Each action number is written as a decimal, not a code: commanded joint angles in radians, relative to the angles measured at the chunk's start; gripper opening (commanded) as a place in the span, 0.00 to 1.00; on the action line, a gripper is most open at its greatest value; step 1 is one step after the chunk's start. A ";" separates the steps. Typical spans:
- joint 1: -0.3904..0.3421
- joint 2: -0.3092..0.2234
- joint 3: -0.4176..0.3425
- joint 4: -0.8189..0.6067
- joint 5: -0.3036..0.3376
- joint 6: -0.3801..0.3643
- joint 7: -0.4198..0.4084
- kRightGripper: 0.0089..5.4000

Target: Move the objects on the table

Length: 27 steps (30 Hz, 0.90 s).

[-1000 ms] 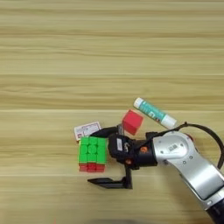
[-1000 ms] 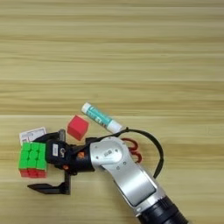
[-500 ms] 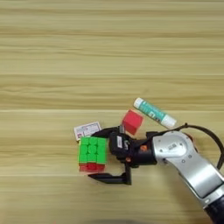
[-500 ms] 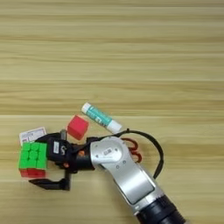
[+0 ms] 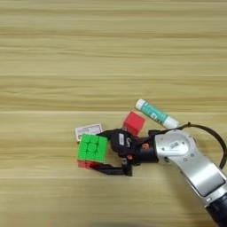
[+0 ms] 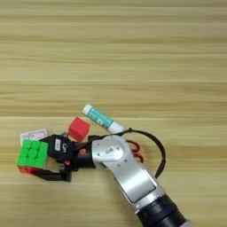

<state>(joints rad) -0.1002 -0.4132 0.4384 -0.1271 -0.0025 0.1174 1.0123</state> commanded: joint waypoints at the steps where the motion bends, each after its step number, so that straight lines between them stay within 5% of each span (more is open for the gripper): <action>1: -0.062 -0.002 -0.049 -0.055 0.034 -0.015 -0.023 0.62; 18: -0.166 -0.046 -0.313 -0.098 0.157 0.056 -0.068 0.62; 27: -0.253 0.061 -0.307 0.078 0.103 0.095 -0.230 0.62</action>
<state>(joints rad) -0.2525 -0.3756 0.1387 -0.0602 0.1132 0.2300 0.8471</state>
